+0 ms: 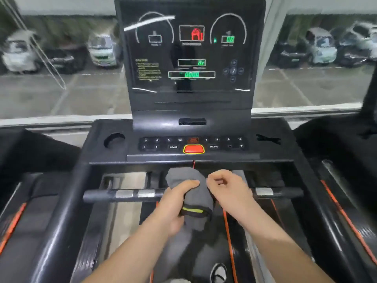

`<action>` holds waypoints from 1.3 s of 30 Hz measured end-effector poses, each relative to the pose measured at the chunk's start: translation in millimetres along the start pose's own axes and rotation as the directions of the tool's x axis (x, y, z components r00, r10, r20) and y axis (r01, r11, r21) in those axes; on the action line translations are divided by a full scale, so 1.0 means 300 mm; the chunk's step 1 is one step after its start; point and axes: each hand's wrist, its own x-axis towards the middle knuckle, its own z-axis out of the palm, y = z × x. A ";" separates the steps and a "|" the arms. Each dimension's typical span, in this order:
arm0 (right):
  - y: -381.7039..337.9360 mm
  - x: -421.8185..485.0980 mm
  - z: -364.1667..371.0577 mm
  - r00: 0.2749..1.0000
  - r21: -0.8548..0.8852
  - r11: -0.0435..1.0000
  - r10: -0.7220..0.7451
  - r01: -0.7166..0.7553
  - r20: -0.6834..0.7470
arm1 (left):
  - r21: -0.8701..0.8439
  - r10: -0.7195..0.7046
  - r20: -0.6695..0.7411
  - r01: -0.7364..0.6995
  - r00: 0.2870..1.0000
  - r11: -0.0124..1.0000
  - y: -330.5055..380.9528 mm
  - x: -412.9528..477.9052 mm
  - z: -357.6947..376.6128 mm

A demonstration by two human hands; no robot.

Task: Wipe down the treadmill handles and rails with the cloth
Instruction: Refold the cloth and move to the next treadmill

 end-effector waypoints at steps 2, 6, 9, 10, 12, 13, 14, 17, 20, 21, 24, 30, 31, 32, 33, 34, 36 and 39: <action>-0.036 0.099 0.040 0.990 -0.024 0.999 -0.035 0.039 0.136 | -0.067 0.029 -0.105 -0.036 0.994 0.997 0.054 0.030 -0.009; -0.104 0.253 0.117 0.947 -0.060 0.992 -0.085 0.109 0.311 | -0.168 0.068 -0.259 -0.114 0.963 0.979 0.133 0.086 -0.058; -0.154 0.333 0.196 0.931 -0.054 0.989 -0.111 0.138 0.348 | -0.217 0.094 -0.372 -0.185 0.924 0.959 0.199 0.105 -0.142; -0.176 0.354 0.228 0.920 -0.063 0.986 -0.118 0.152 0.373 | -0.226 0.106 -0.420 -0.217 0.902 0.950 0.226 0.111 -0.184; -0.227 0.411 0.304 0.894 -0.095 0.976 -0.140 0.198 0.426 | -0.228 0.136 -0.493 -0.279 0.859 0.933 0.297 0.122 -0.274; -0.258 0.443 0.347 0.875 -0.116 0.964 -0.163 0.240 0.457 | -0.223 0.155 -0.516 -0.307 0.842 0.925 0.341 0.130 -0.321; -0.295 0.474 0.389 0.855 -0.149 0.945 -0.189 0.293 0.482 | -0.208 0.177 -0.537 -0.333 0.825 0.920 0.387 0.139 -0.372; -0.412 0.567 0.513 0.825 -0.264 0.863 -0.257 0.430 0.504 | -0.124 0.269 -0.598 -0.420 0.755 0.899 0.544 0.161 -0.519; -0.506 0.643 0.609 0.782 -0.410 0.721 -0.295 0.559 0.548 | -0.003 0.389 -0.636 -0.506 0.667 0.863 0.704 0.182 -0.659; -0.525 0.669 0.635 0.766 -0.442 0.671 -0.305 0.595 0.566 | 0.087 0.455 -0.652 -0.536 0.607 0.840 0.752 0.191 -0.695; -0.569 0.735 0.684 0.729 -0.523 0.548 -0.268 0.653 0.630 | 0.487 0.668 -0.629 -0.467 0.397 0.737 0.833 0.236 -0.753; -0.588 0.788 0.755 0.687 -0.620 0.357 -0.089 0.698 0.721 | 0.990 0.813 -0.018 -0.106 0.581 0.097 0.603 0.407 -0.789; -0.580 0.786 0.761 0.698 -0.624 0.370 -0.106 0.688 0.708 | 0.993 0.784 0.113 -0.104 0.611 -0.062 0.574 0.427 -0.787; -0.573 0.785 0.764 0.712 -0.627 0.382 -0.136 0.679 0.689 | 0.980 0.749 0.200 -0.116 0.632 -0.164 0.563 0.438 -0.779; -0.572 0.785 0.765 0.723 -0.633 0.382 -0.164 0.674 0.671 | 0.965 0.721 0.260 -0.137 0.642 -0.226 0.568 0.444 -0.776; -0.575 0.781 0.765 0.733 -0.643 0.378 -0.176 0.666 0.657 | 0.949 0.701 0.306 -0.153 0.644 -0.274 0.581 0.450 -0.778; -0.588 0.774 0.769 0.767 -0.667 0.413 -0.140 0.620 0.626 | 0.902 0.614 0.406 -0.189 0.677 -0.388 0.607 0.475 -0.815; -0.614 0.784 0.782 0.776 -0.683 0.431 -0.068 0.589 0.627 | 0.768 0.433 0.568 -0.262 0.700 -0.585 0.683 0.492 -0.892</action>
